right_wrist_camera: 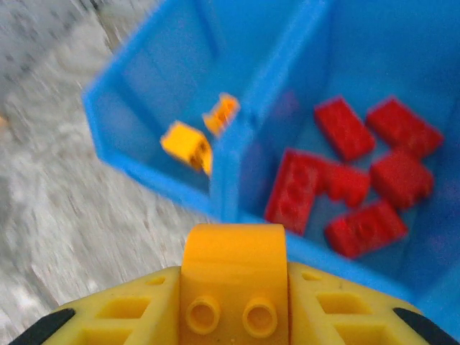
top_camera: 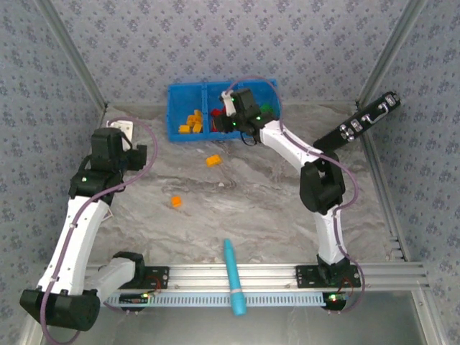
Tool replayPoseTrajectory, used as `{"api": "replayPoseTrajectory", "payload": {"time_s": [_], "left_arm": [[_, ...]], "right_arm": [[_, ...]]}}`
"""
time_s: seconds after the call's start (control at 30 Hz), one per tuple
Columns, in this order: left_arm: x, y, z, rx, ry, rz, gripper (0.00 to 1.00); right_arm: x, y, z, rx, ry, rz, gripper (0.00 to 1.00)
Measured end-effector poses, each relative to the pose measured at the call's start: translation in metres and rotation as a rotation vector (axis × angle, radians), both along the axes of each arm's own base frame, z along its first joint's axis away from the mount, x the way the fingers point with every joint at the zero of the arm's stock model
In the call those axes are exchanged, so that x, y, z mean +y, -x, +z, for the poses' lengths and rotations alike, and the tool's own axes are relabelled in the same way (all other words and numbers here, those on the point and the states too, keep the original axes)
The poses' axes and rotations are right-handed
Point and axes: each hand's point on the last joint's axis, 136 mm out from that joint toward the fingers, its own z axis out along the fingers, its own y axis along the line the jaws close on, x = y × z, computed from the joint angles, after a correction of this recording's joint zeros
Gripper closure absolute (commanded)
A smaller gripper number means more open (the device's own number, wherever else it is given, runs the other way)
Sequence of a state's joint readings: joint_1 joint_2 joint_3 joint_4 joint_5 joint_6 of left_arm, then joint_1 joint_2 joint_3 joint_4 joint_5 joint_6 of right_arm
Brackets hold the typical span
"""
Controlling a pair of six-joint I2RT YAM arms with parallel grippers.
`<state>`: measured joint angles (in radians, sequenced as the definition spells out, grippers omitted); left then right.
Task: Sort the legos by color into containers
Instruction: Place the lego in the container.
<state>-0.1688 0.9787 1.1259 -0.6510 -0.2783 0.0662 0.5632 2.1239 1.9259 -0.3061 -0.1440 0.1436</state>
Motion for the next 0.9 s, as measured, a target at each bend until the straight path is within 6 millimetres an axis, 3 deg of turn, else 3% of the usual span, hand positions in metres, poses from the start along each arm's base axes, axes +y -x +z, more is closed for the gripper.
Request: {"api": "replayPoseTrajectory", "payload": {"time_s": [0.1, 0.23, 0.57, 0.9], "left_arm": [[0.0, 0.003, -0.006, 0.015, -0.015, -0.009, 0.21], [0.002, 0.011, -0.005, 0.014, -0.022, -0.013, 0.21], [0.005, 0.034, -0.019, 0.068, -0.011, -0.005, 0.2], [0.0, 0.035, -0.022, 0.074, 0.04, -0.009, 0.2]], "right_arm": [[0.022, -0.021, 0.028, -0.093, -0.059, 0.028, 0.63], [0.05, -0.039, 0.035, -0.16, -0.098, 0.066, 0.63], [0.096, -0.063, -0.016, -0.174, -0.128, 0.128, 0.62], [0.103, -0.073, -0.036, -0.165, -0.146, 0.123, 0.45]]}}
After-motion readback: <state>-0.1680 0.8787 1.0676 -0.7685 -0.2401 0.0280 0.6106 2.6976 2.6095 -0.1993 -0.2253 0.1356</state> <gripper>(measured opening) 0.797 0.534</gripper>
